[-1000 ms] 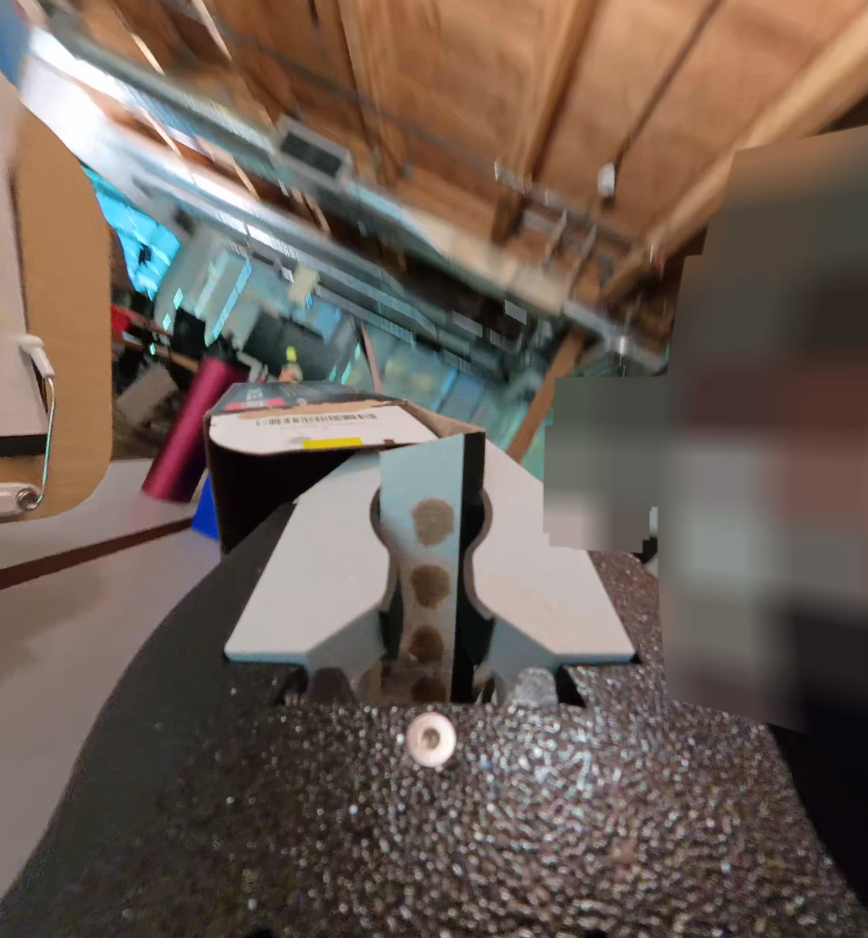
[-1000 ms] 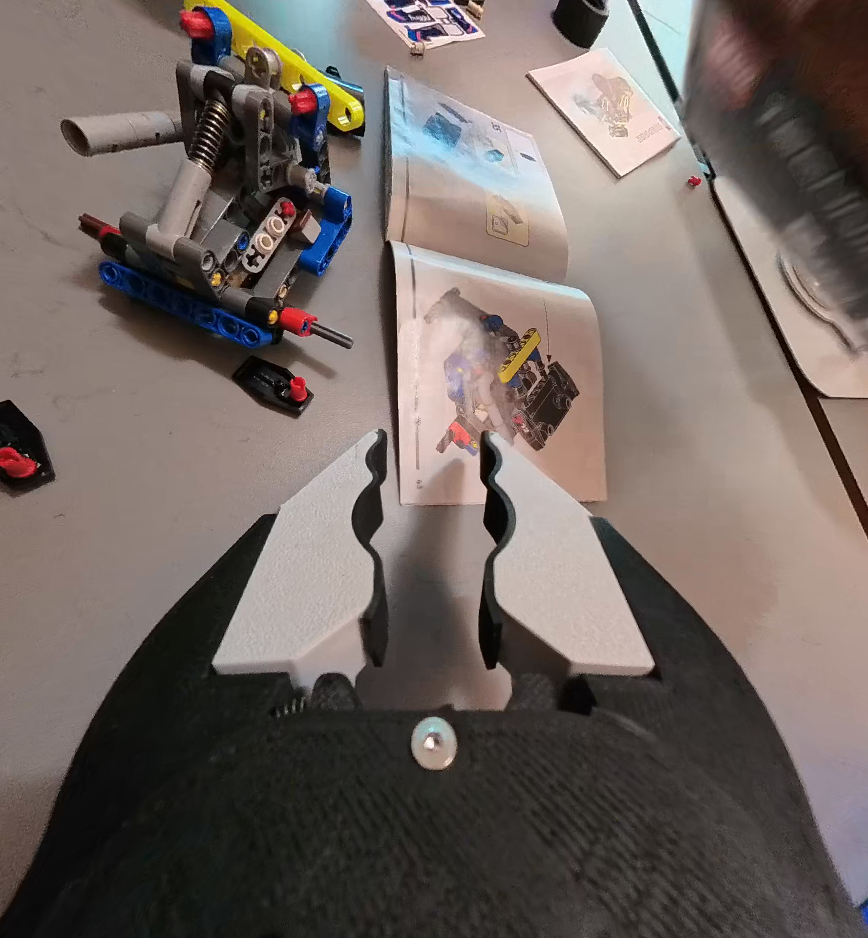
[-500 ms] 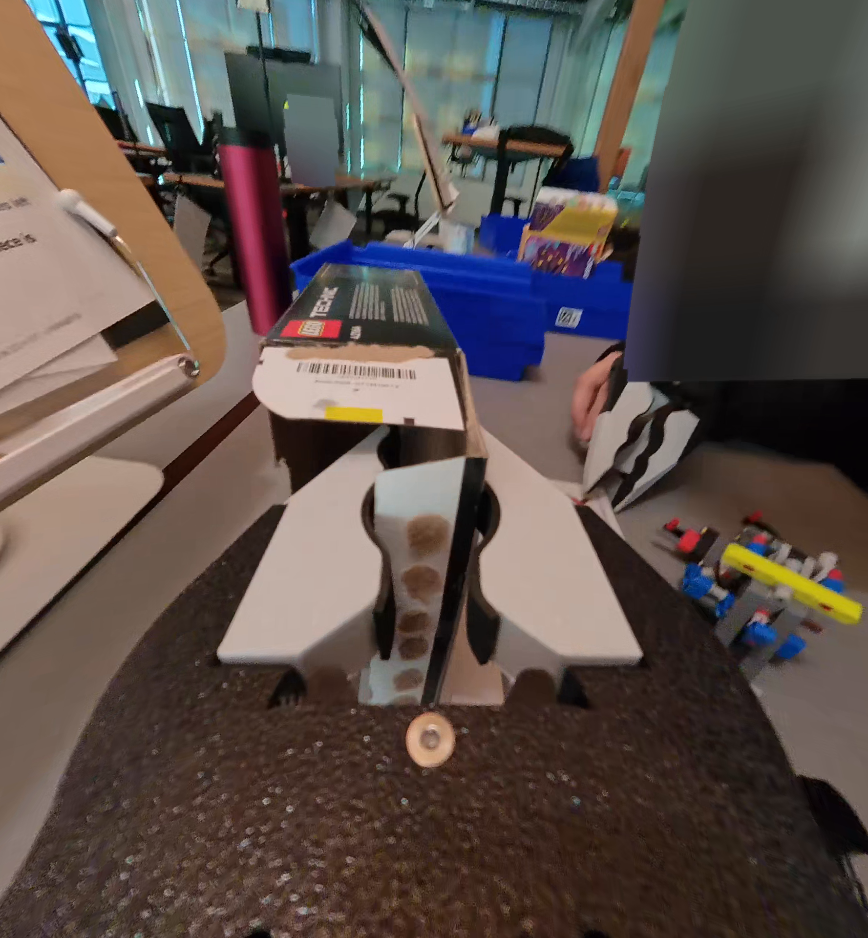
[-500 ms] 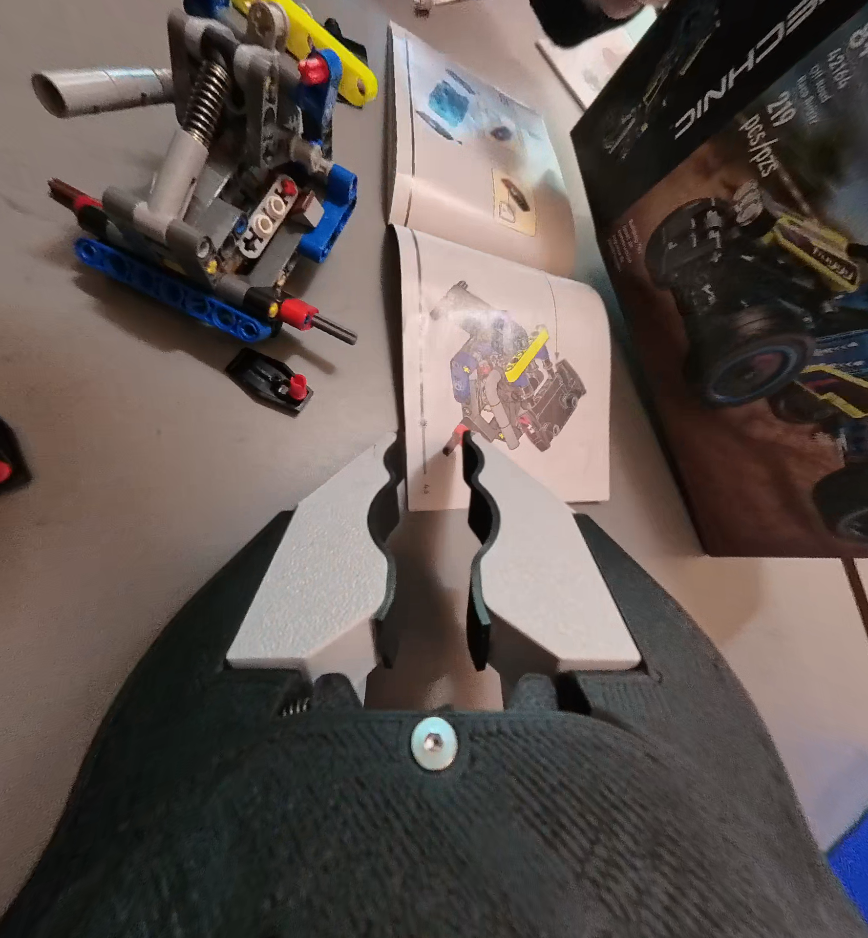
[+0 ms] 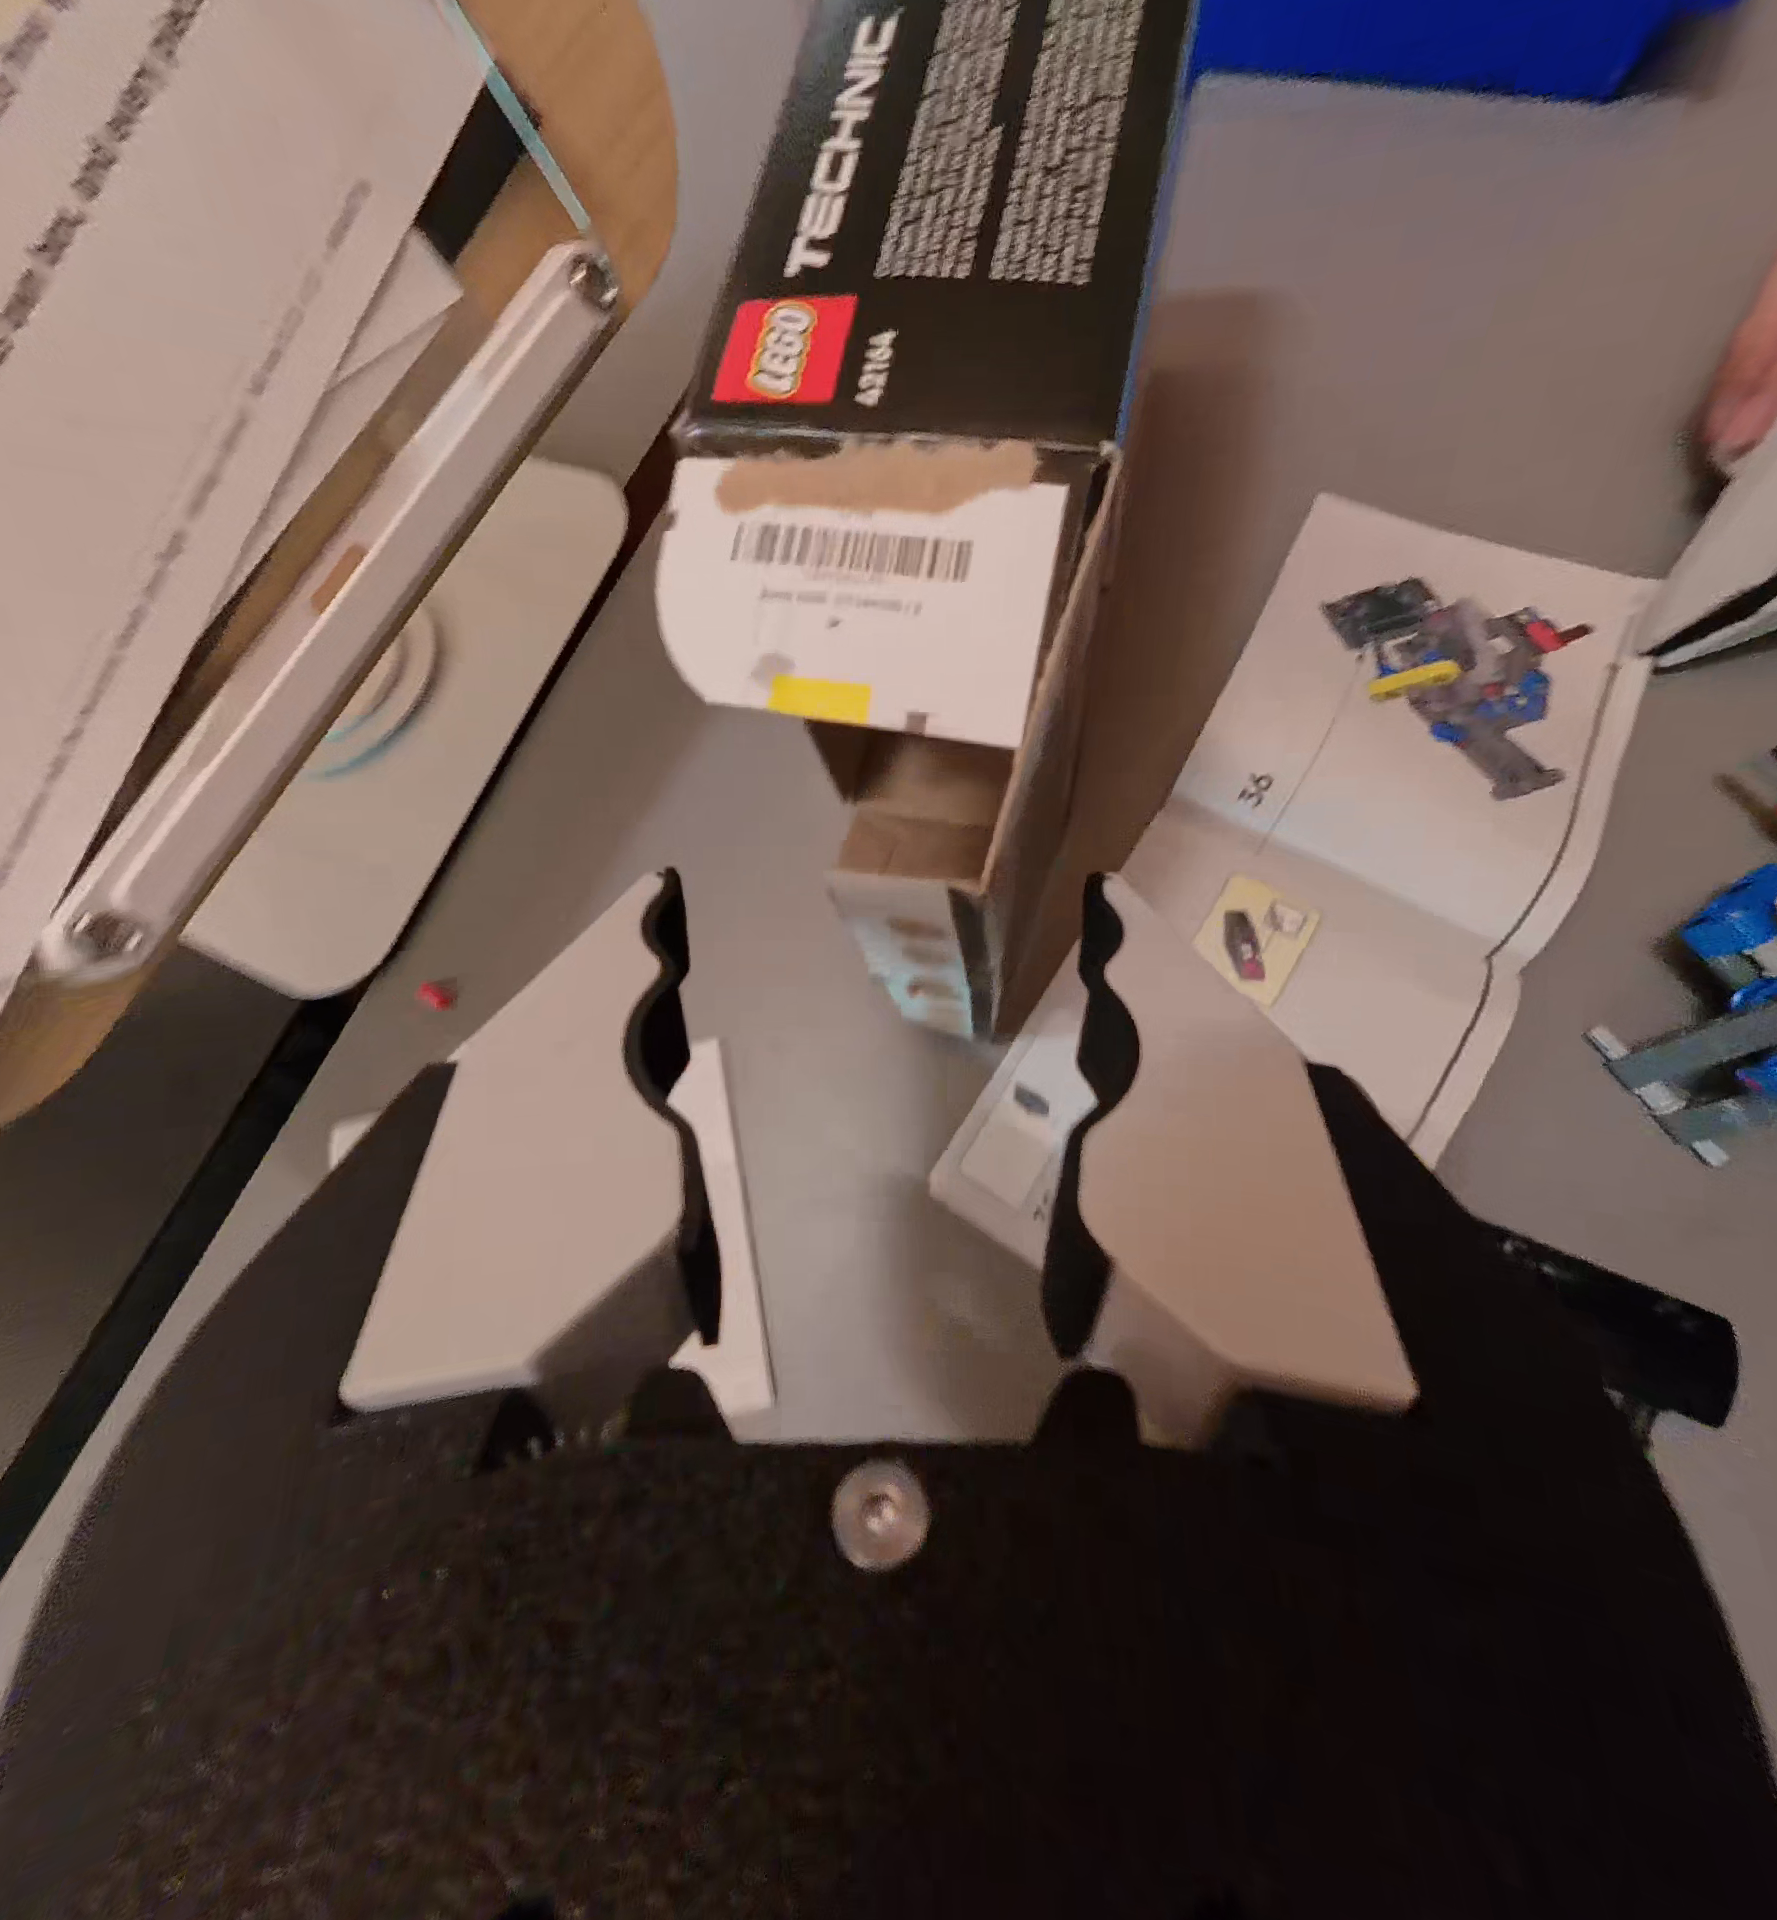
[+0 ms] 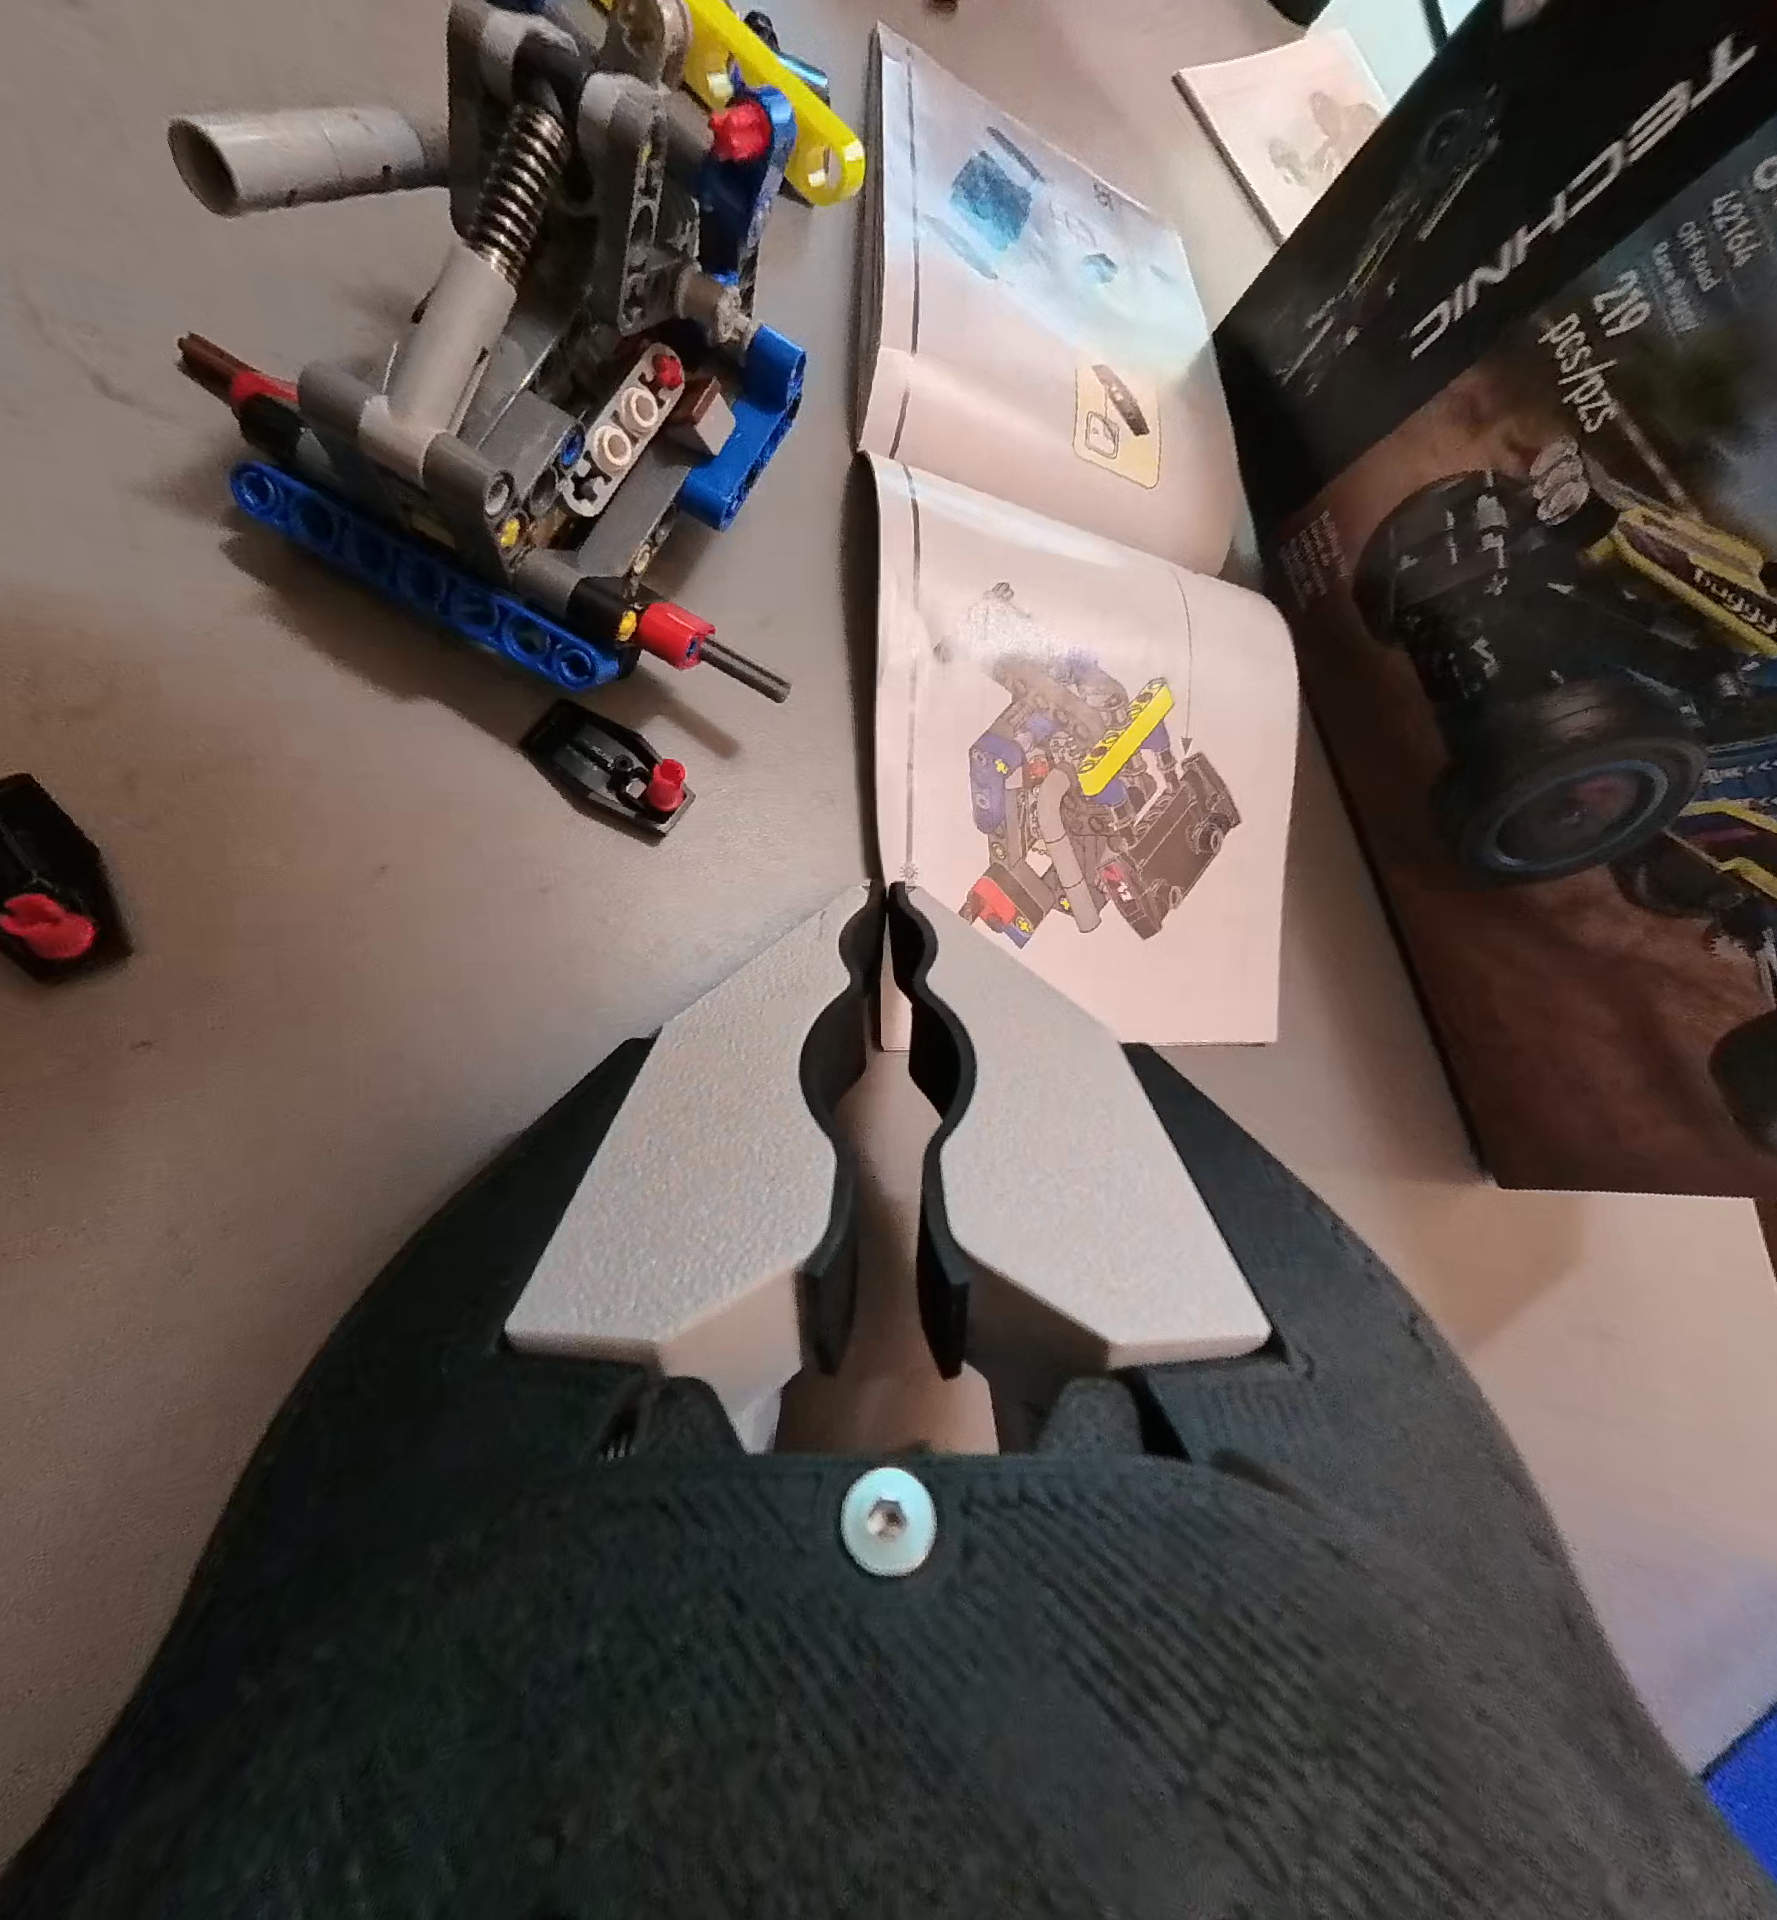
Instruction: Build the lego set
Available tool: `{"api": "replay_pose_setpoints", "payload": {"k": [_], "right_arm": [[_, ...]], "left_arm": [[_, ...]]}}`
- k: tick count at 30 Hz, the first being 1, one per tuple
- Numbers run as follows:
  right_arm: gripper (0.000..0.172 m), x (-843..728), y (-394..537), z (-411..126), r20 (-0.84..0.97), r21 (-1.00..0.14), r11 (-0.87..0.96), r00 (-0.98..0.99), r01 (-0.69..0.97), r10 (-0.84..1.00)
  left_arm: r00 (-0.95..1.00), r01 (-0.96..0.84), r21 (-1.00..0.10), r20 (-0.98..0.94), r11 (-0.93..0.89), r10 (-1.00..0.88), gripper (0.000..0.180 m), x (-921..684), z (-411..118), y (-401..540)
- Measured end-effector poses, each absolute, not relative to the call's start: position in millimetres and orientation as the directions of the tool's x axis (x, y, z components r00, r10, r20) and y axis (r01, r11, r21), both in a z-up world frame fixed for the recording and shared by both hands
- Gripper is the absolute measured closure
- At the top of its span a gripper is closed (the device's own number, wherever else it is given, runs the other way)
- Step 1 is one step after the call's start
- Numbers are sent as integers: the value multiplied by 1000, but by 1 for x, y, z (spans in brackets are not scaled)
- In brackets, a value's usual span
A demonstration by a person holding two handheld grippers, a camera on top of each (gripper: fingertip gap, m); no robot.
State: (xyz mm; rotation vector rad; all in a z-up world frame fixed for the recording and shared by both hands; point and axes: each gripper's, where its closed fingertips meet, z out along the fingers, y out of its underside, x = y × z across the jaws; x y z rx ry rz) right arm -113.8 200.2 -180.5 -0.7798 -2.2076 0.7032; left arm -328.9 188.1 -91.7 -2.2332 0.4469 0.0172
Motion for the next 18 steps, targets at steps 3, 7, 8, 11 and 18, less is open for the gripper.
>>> {"api": "replay_pose_setpoints", "payload": {"k": [3,7,8,11,18], "right_arm": [[172,-112,198,-173,392,-705,639,-581,308,713],[172,-105,199,-172,356,-725,614,-594,312,722],[171,-104,200,-174,351,-725,611,-593,318,725],[168,-103,202,-175,337,-731,600,-593,325,732],[147,-115,214,-174,365,-731,584,-522,353,771]], "left_arm": [[962,-262,-714,-140,-649,-234,103,-336,-85,167],[983,-182,-716,-107,-674,-152,104,-331,-91,134],[986,-163,-729,-93,-665,-140,105,-326,-96,127],[988,-143,-803,-79,-578,-133,115,-306,-113,110],[948,-261,-851,-138,-456,-286,134,-264,-125,109]]}}
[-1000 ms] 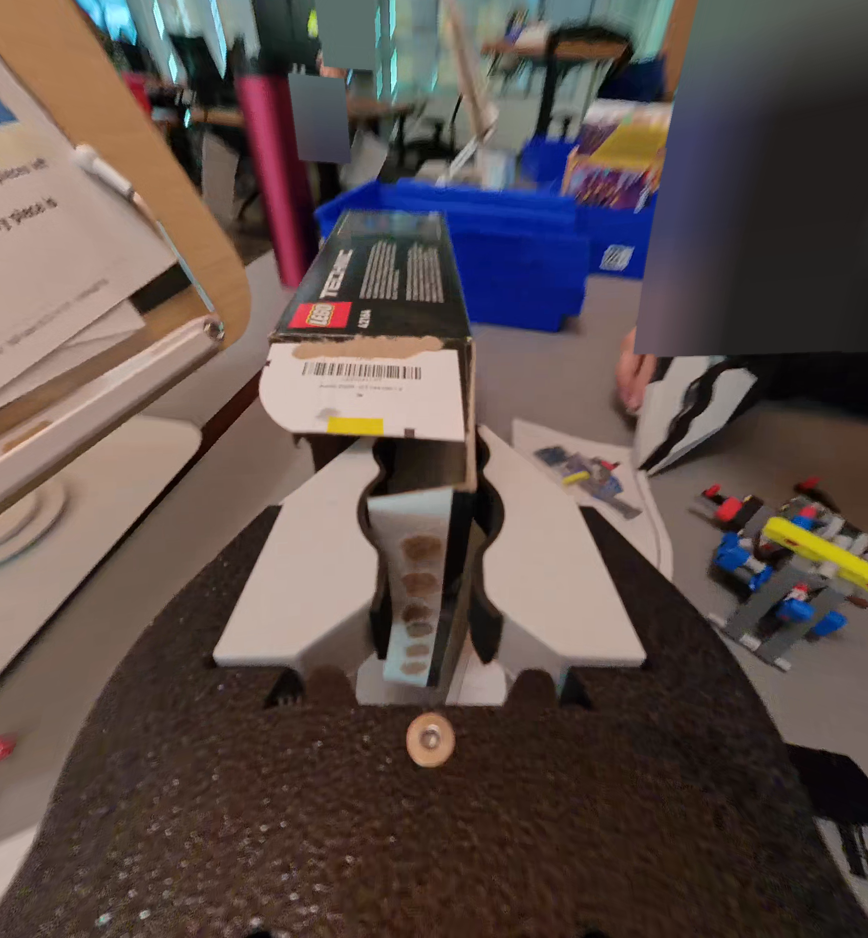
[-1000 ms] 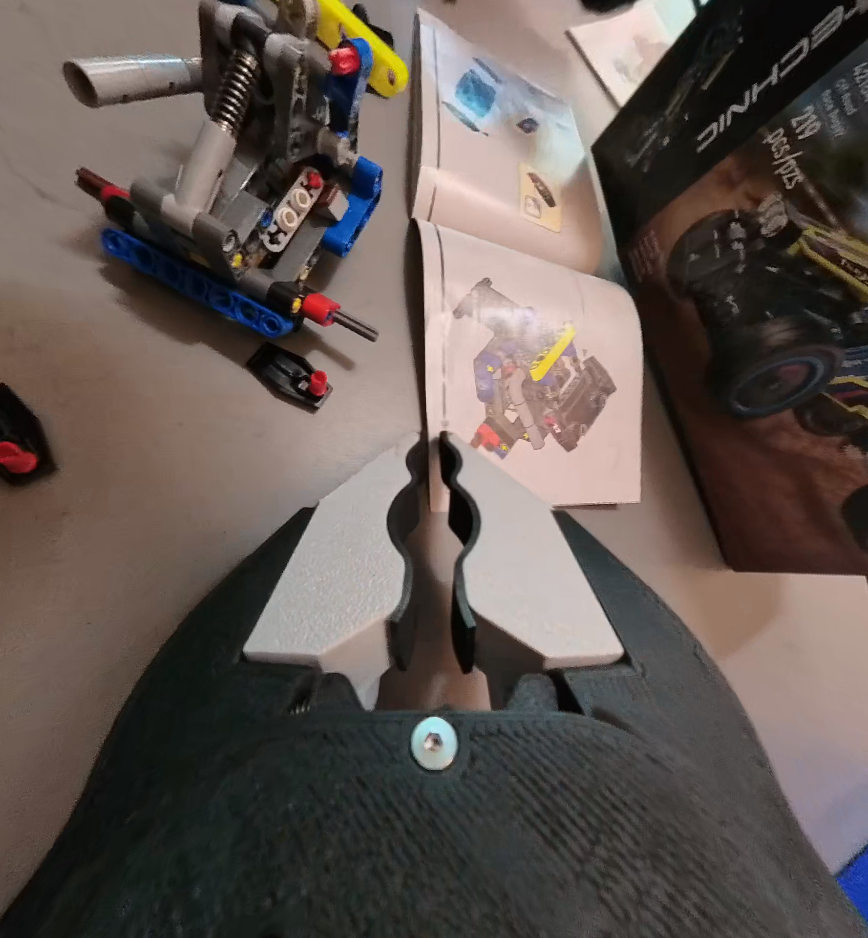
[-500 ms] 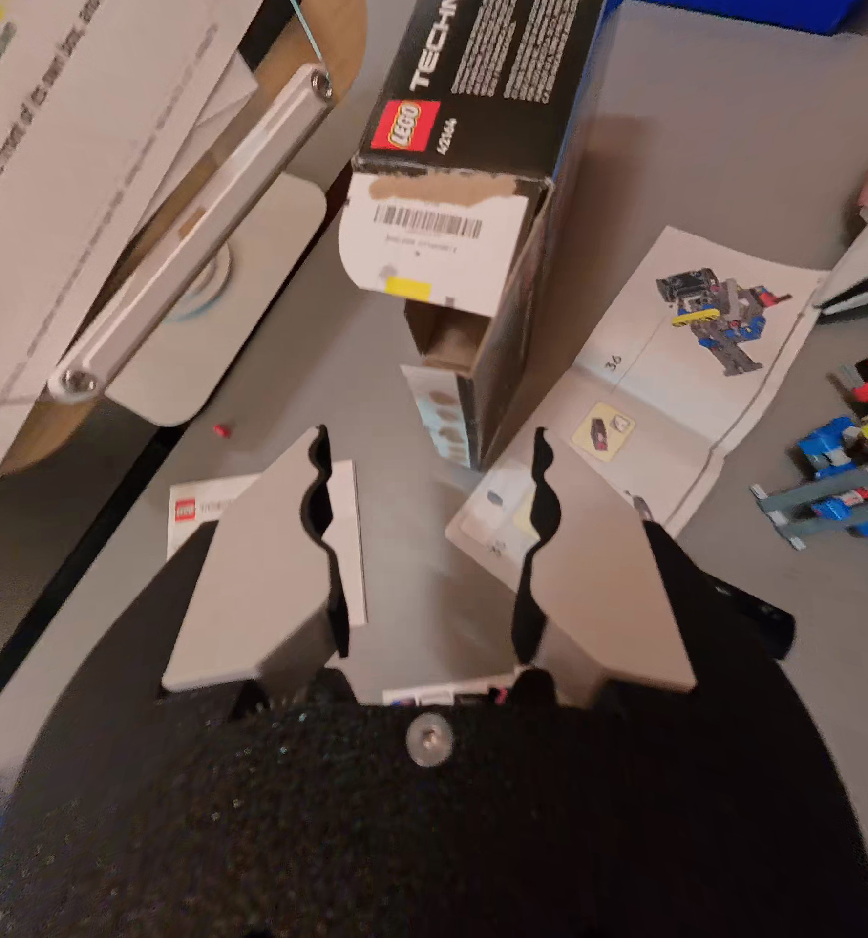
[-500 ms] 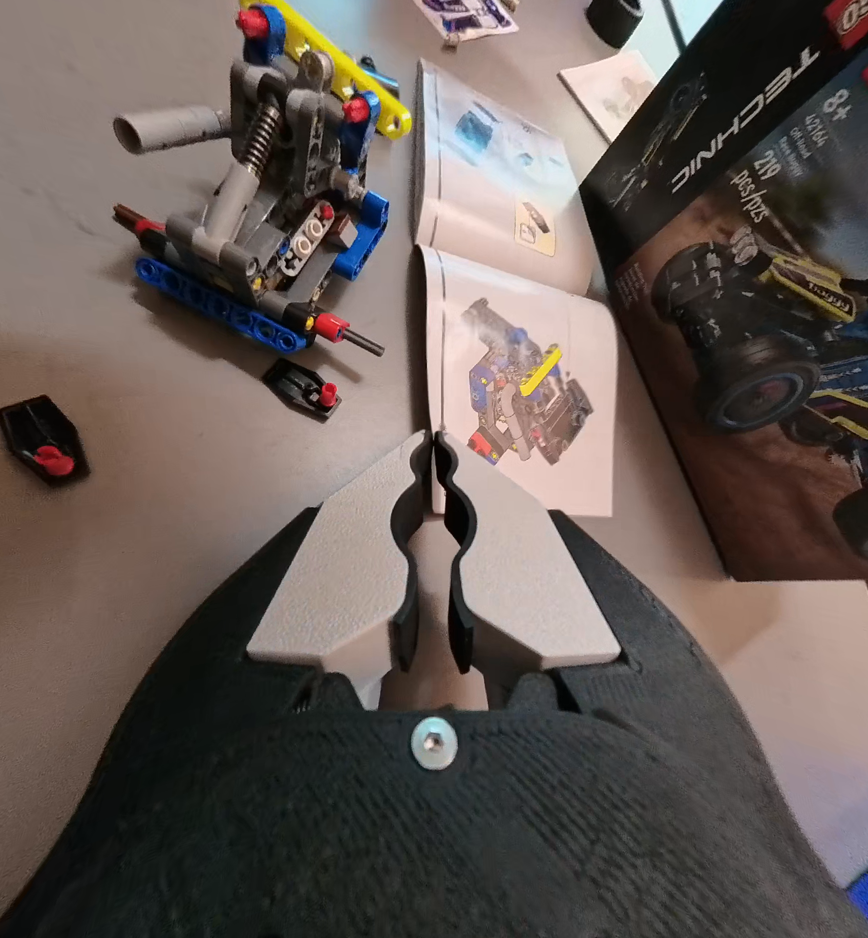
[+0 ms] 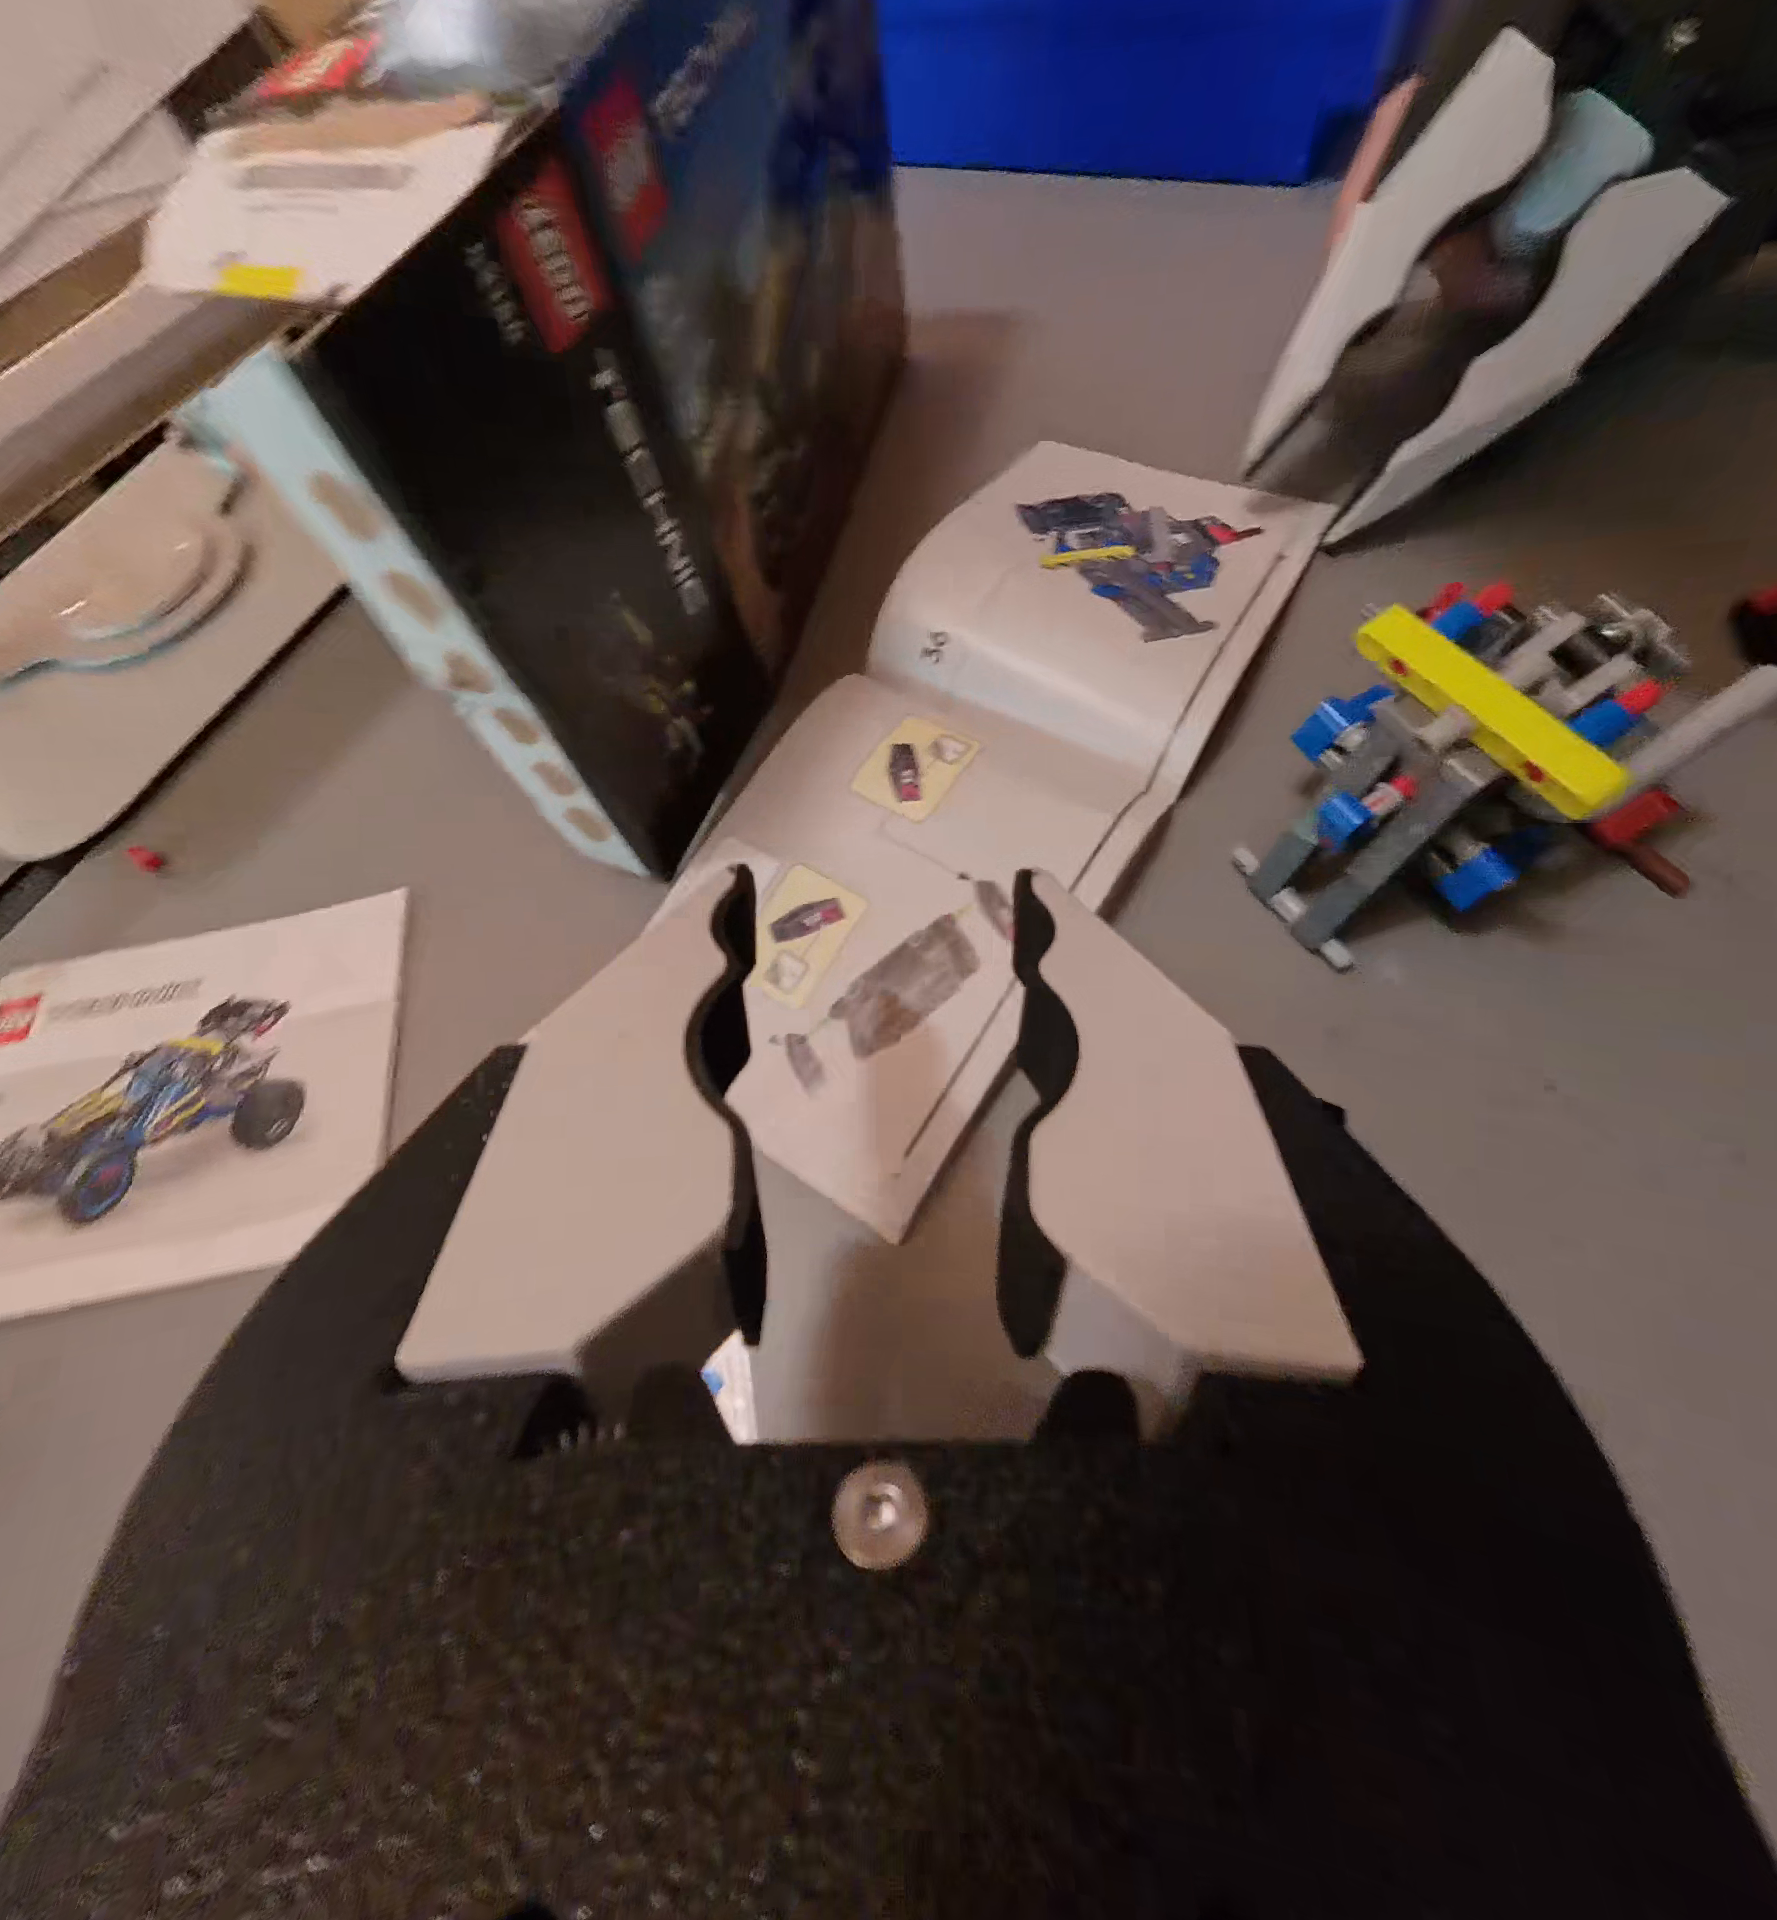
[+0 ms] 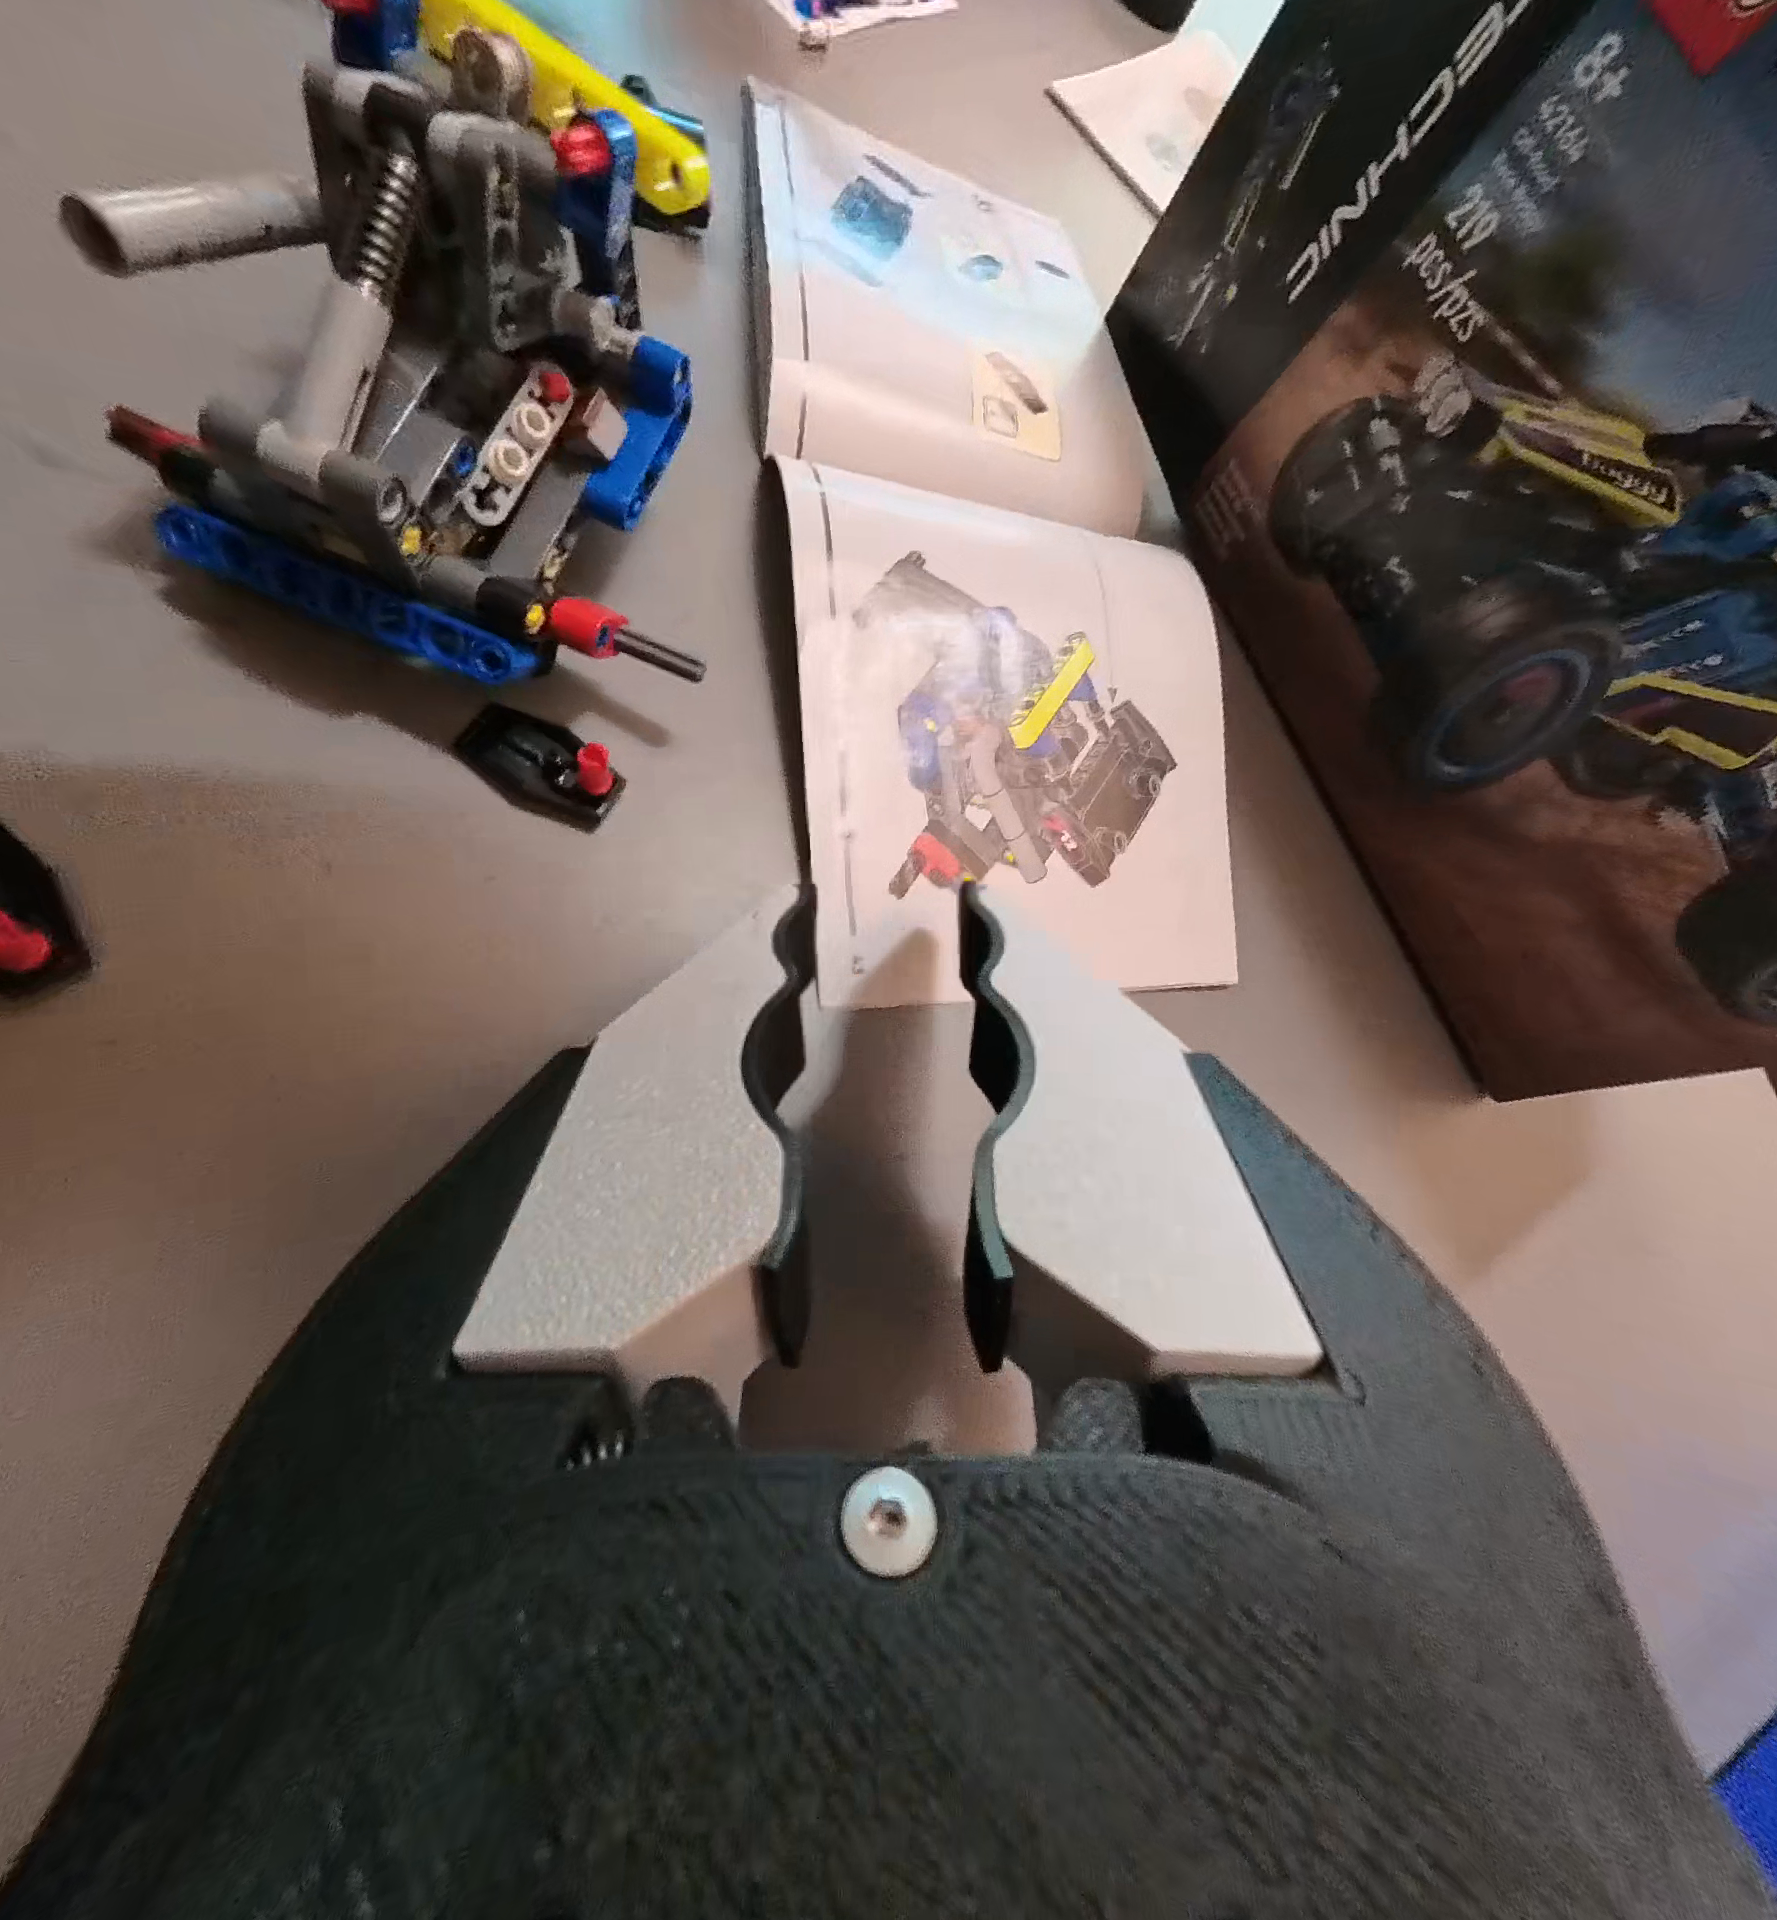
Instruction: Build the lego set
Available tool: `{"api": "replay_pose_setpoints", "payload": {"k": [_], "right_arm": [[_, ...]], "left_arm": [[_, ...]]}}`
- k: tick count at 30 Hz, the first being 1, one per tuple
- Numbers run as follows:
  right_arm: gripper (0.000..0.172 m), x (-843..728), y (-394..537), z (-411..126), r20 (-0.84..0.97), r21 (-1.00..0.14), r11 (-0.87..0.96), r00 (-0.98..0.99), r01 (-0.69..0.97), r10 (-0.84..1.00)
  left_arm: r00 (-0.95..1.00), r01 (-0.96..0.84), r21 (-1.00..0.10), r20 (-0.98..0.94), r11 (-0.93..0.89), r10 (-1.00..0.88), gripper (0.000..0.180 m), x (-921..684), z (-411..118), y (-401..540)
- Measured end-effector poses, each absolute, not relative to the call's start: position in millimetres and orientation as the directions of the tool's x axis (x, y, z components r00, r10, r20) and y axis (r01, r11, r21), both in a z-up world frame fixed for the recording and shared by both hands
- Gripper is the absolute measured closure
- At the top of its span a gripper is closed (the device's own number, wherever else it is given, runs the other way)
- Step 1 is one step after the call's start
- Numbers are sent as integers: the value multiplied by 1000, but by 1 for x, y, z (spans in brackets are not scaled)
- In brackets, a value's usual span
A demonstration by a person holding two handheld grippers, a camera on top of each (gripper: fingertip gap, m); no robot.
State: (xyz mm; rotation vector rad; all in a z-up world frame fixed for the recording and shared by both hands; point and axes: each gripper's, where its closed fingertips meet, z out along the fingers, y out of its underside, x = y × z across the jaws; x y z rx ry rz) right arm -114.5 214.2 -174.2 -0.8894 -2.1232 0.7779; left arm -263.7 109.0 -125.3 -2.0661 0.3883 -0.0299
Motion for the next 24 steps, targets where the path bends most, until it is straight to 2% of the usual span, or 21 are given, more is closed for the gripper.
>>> {"api": "replay_pose_setpoints", "payload": {"k": [9,15,19,22,23,24], "right_arm": [[172,-114,204,-183,351,-689,623,-581,371,734],[172,-122,201,-181,366,-694,623,-568,361,737],[172,-130,199,-162,342,-771,550,-518,322,784],[172,-128,209,-157,379,-761,564,-486,322,788],[167,-126,213,-162,390,-737,583,-490,342,780],[156,-122,216,-168,393,-709,602,-504,367,769]], "left_arm": [[833,-440,-784,-175,-438,-524,144,-206,-128,133],[696,-570,-716,-160,-404,-700,142,-174,-132,163],[626,-678,-606,-180,-416,-759,136,-164,-156,176],[593,-748,-483,-181,-455,-784,145,-172,-181,178],[590,-746,-479,-153,-462,-793,157,-170,-183,176],[598,-733,-486,-129,-476,-791,180,-169,-183,176]]}}
